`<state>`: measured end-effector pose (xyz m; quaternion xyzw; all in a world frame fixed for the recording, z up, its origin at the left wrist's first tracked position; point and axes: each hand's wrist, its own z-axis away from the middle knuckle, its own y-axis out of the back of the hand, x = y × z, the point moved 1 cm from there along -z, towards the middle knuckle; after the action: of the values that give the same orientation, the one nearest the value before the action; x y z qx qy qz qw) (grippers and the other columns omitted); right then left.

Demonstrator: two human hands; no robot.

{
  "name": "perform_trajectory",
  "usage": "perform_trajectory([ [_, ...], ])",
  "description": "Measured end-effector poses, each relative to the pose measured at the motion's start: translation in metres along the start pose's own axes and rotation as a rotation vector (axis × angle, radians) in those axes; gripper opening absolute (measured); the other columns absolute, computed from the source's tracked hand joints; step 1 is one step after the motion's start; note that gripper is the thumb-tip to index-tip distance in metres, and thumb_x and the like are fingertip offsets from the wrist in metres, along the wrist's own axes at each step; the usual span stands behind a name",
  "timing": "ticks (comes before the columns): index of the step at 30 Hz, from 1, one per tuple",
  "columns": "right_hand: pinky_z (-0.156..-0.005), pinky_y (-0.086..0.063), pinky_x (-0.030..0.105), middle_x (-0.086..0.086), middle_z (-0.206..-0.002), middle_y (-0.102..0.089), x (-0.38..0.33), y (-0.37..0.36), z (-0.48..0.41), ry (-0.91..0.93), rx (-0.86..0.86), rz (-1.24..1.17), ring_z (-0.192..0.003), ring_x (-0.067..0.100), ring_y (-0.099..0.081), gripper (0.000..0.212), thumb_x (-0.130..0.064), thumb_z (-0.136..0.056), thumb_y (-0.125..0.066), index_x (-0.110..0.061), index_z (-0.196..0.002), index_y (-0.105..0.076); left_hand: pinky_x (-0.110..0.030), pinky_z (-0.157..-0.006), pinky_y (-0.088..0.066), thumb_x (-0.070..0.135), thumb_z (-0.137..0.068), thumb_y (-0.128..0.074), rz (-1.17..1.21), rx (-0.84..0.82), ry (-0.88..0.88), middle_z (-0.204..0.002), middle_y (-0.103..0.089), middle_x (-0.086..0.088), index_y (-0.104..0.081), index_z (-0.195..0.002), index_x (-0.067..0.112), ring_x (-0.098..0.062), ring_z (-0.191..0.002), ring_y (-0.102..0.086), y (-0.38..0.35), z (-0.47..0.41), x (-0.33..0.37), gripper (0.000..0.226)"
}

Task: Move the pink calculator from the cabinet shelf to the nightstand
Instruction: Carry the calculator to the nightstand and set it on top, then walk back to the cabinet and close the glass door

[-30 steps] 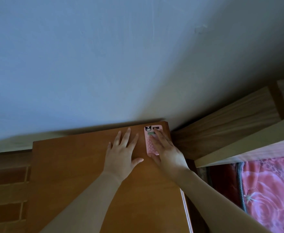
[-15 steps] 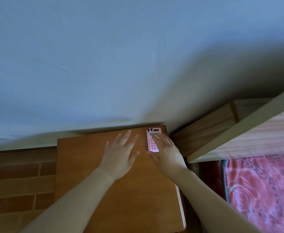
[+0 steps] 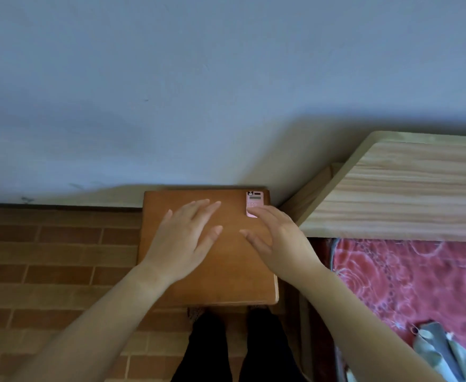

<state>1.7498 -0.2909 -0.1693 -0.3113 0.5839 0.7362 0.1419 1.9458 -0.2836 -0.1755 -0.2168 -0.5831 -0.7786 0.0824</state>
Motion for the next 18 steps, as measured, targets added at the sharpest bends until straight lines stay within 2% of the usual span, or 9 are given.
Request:
perform_trajectory([
  [4,-0.100,-0.040,0.031,-0.001,-0.127,-0.056,-0.024,0.041,0.022,0.109,0.008,-0.053,-0.121,0.016,-0.048,0.045,-0.043,-0.087,-0.055,-0.017,-0.124,-0.053,-0.051,-0.108,-0.026,0.056,-0.090,-0.019,-0.038,0.068,-0.027,-0.145,-0.036,0.004,-0.030,-0.139,0.032,-0.013,-0.134,-0.029,0.030,0.042,0.036,0.056],
  [7,-0.098,-0.041,0.031,-0.002,-0.126,-0.056,-0.037,0.064,0.034,0.197,0.009,-0.052,-0.118,0.013,-0.049,0.046,-0.045,-0.086,-0.053,-0.018,-0.123,-0.054,-0.051,-0.108,-0.026,0.055,-0.090,-0.020,-0.010,0.150,0.015,-0.145,-0.037,0.006,-0.032,-0.139,0.031,-0.011,-0.133,-0.029,0.045,0.069,0.061,0.056],
  [10,-0.097,-0.039,0.027,-0.002,-0.127,-0.055,-0.051,0.075,0.039,0.279,-0.040,-0.046,-0.117,0.013,-0.049,0.048,-0.047,-0.084,-0.050,-0.019,-0.124,-0.054,-0.047,-0.110,-0.026,0.055,-0.090,-0.022,0.068,0.275,0.142,-0.145,-0.035,0.008,-0.029,-0.138,0.034,-0.007,-0.133,-0.028,0.055,0.092,0.076,0.053],
  [13,-0.096,-0.042,0.032,-0.003,-0.128,-0.053,-0.066,0.076,0.038,0.379,-0.115,-0.055,-0.116,0.014,-0.050,0.048,-0.048,-0.086,-0.050,-0.020,-0.125,-0.051,-0.048,-0.106,-0.032,0.055,-0.090,-0.021,0.155,0.403,0.289,-0.144,-0.037,0.007,-0.029,-0.138,0.034,-0.006,-0.132,-0.030,0.056,0.118,0.082,0.053],
  [15,-0.095,-0.044,0.035,-0.006,-0.132,-0.049,-0.079,0.071,0.038,0.444,-0.191,-0.029,-0.117,0.014,-0.048,0.049,-0.048,-0.088,-0.050,-0.023,-0.130,-0.047,-0.049,-0.105,-0.033,0.058,-0.090,-0.020,0.177,0.442,0.367,-0.144,-0.036,0.009,-0.027,-0.138,0.036,-0.006,-0.131,-0.030,0.051,0.137,0.085,0.054],
  [18,-0.101,-0.039,0.035,-0.006,-0.141,-0.041,-0.104,0.055,0.041,0.553,-0.328,0.029,-0.125,0.012,-0.040,0.055,-0.049,-0.088,-0.048,-0.026,-0.136,-0.038,-0.051,-0.107,-0.029,0.062,-0.088,-0.017,0.172,0.450,0.480,-0.146,-0.030,0.012,-0.022,-0.139,0.040,-0.003,-0.134,-0.024,0.043,0.170,0.084,0.055],
])
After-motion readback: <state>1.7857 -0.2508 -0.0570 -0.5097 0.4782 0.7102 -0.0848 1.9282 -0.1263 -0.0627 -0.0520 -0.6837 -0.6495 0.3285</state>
